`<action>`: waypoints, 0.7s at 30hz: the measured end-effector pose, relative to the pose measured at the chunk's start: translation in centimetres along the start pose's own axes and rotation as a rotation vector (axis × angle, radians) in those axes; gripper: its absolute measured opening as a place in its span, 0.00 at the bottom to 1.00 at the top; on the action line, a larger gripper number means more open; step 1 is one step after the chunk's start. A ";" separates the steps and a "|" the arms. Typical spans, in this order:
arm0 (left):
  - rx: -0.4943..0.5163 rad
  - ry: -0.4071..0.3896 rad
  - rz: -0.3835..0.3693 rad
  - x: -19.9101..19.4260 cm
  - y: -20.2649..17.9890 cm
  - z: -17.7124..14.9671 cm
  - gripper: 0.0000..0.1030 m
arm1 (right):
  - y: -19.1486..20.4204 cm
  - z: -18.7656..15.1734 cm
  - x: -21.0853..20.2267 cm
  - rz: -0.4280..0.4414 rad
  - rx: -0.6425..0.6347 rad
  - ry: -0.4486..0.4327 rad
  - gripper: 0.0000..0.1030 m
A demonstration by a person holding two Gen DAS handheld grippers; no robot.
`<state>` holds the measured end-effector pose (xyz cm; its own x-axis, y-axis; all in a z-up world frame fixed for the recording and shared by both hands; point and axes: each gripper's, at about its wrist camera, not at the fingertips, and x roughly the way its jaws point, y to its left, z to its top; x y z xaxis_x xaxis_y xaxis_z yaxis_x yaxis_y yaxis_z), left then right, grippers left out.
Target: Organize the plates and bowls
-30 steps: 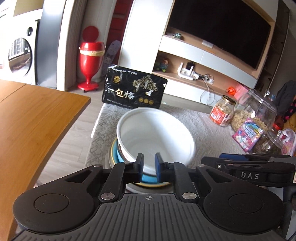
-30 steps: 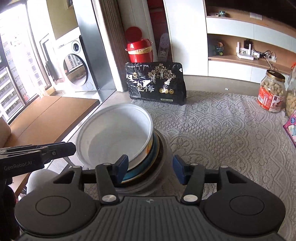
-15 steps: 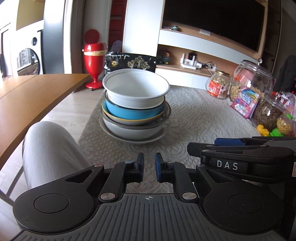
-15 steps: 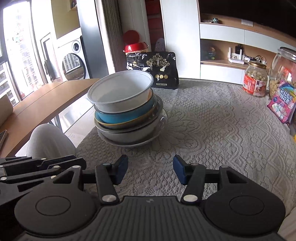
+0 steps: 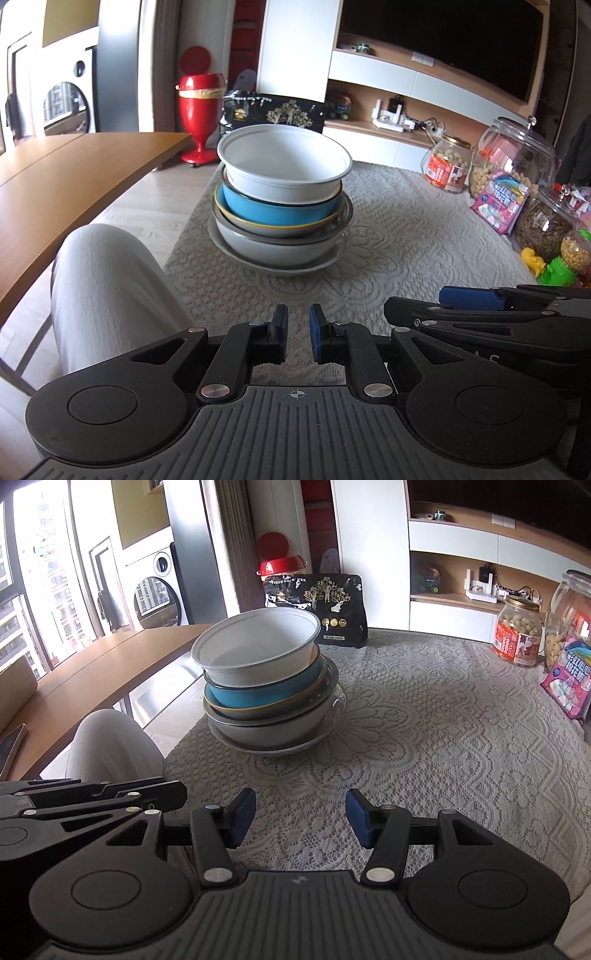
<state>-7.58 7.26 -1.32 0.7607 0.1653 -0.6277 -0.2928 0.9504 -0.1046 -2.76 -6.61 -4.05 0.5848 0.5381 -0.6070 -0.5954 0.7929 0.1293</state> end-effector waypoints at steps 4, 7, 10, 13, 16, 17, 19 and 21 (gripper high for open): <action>-0.001 0.001 -0.001 0.0 0.0 0.0 0.15 | 0.0 0.0 -0.1 0.000 0.000 0.000 0.53; -0.003 0.002 0.000 0.0 0.0 0.0 0.15 | 0.0 0.0 -0.1 0.000 0.000 -0.001 0.53; -0.002 0.001 0.000 0.0 0.1 0.0 0.15 | 0.0 0.0 -0.1 0.000 -0.001 -0.001 0.53; -0.002 0.002 -0.001 0.0 0.1 0.0 0.15 | 0.0 0.0 -0.1 0.000 -0.001 -0.001 0.53; -0.002 0.002 -0.001 0.0 0.1 0.0 0.15 | 0.0 0.1 -0.2 0.003 -0.001 0.001 0.53; -0.002 0.002 -0.001 0.0 0.1 0.0 0.15 | -0.1 0.1 -0.2 0.003 -0.001 0.002 0.53; -0.003 0.002 -0.002 0.0 0.1 0.0 0.15 | -0.1 0.1 -0.3 0.004 -0.001 0.001 0.53; -0.004 0.000 -0.005 -0.1 0.1 -0.1 0.15 | -0.1 0.0 -0.3 0.004 -0.001 0.001 0.53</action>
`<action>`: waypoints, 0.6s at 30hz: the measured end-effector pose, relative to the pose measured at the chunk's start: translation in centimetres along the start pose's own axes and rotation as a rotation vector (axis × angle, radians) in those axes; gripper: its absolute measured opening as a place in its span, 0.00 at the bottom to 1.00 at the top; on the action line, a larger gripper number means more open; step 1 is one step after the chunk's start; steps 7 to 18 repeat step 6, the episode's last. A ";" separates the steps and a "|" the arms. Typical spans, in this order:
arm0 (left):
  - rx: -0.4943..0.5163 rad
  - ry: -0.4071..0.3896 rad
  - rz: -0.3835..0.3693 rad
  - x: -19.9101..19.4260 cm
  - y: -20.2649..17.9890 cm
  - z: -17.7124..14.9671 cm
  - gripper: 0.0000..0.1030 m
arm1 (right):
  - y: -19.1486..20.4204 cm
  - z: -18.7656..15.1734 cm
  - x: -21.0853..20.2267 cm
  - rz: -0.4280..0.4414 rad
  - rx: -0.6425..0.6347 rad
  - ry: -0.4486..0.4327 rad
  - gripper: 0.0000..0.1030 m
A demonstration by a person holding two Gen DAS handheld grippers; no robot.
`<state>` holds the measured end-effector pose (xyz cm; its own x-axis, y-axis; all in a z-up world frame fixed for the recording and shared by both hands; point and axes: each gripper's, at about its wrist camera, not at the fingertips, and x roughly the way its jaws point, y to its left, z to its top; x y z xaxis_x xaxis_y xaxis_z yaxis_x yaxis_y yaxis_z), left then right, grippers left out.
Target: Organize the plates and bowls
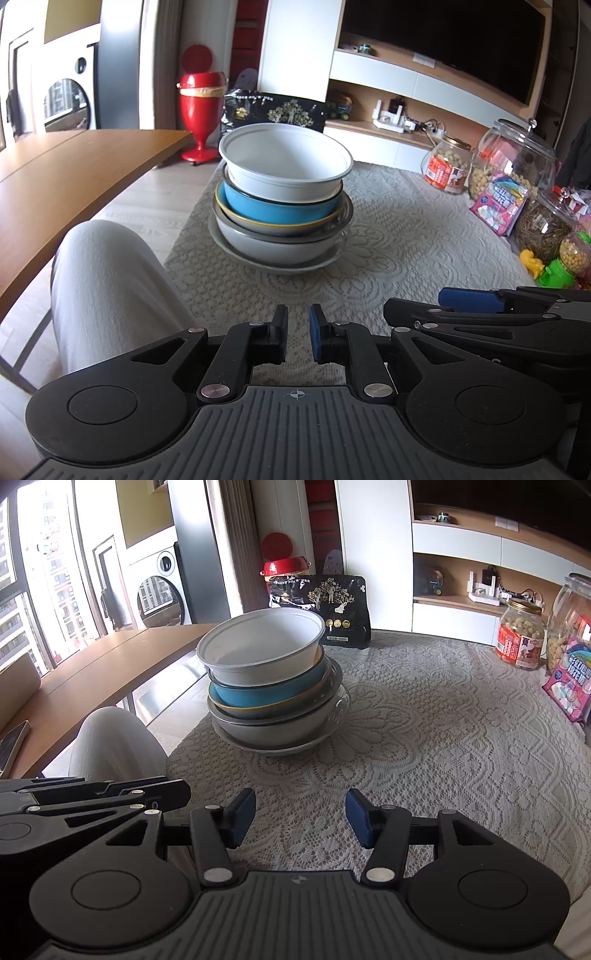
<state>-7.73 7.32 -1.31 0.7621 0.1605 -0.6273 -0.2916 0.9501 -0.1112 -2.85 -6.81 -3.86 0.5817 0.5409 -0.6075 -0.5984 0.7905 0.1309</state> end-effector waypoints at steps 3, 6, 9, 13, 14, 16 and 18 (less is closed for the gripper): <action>0.001 -0.012 -0.007 -0.3 -0.1 -0.2 0.15 | 0.0 0.0 0.0 0.000 0.000 0.001 0.53; -0.003 -0.005 -0.008 -0.2 -0.2 -0.3 0.15 | 0.0 0.0 0.0 0.001 0.002 0.004 0.53; -0.003 -0.005 -0.008 -0.2 -0.2 -0.3 0.15 | 0.0 0.0 0.0 0.001 0.002 0.004 0.53; -0.003 -0.005 -0.008 -0.2 -0.2 -0.3 0.15 | 0.0 0.0 0.0 0.001 0.002 0.004 0.53; -0.003 -0.005 -0.008 -0.2 -0.2 -0.3 0.15 | 0.0 0.0 0.0 0.001 0.002 0.004 0.53; -0.003 -0.005 -0.008 -0.2 -0.2 -0.3 0.15 | 0.0 0.0 0.0 0.001 0.002 0.004 0.53; -0.003 -0.005 -0.008 -0.2 -0.2 -0.3 0.15 | 0.0 0.0 0.0 0.001 0.002 0.004 0.53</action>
